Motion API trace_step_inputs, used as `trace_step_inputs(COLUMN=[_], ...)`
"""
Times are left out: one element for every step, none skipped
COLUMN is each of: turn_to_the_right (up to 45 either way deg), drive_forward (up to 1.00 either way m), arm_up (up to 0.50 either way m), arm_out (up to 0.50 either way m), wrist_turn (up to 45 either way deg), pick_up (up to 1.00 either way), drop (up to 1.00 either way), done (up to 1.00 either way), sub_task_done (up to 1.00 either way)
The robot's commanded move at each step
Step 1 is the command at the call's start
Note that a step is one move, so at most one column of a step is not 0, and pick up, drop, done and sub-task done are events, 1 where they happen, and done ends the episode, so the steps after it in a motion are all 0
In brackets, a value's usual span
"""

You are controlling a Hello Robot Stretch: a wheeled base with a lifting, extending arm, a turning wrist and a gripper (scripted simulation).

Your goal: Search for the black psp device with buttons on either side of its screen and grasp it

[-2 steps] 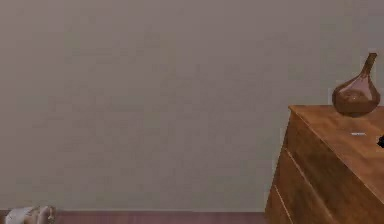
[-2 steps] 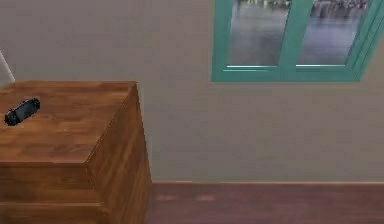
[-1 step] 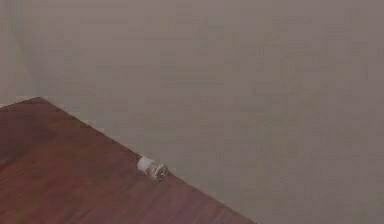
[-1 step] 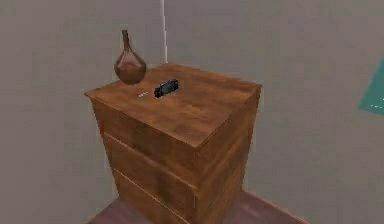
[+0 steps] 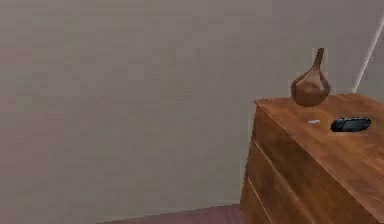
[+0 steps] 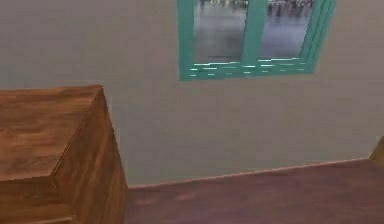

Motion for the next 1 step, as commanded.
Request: trace_step_inputs(turn_to_the_right=[45.0], drive_forward=[0.0], arm_up=[0.0], arm_out=[0.0], wrist_turn=[0.0], pick_up=[0.0], drop=[0.0], done=[0.0], sub_task_done=[0.0])
